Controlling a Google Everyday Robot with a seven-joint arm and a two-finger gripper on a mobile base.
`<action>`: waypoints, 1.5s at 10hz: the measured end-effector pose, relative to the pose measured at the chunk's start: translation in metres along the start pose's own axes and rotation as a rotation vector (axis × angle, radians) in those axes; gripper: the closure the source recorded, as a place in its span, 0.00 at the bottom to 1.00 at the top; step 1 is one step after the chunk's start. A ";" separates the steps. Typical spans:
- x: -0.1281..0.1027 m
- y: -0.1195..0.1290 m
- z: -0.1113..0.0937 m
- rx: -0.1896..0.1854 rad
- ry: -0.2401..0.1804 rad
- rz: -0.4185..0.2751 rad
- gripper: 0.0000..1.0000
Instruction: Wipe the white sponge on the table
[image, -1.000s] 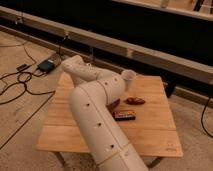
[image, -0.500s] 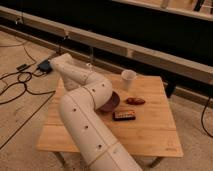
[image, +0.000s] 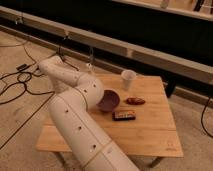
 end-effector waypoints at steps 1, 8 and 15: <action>0.008 0.007 0.002 -0.004 0.017 -0.020 0.96; 0.101 0.003 0.033 -0.043 0.193 0.033 0.96; 0.122 -0.024 0.040 -0.049 0.244 0.131 0.96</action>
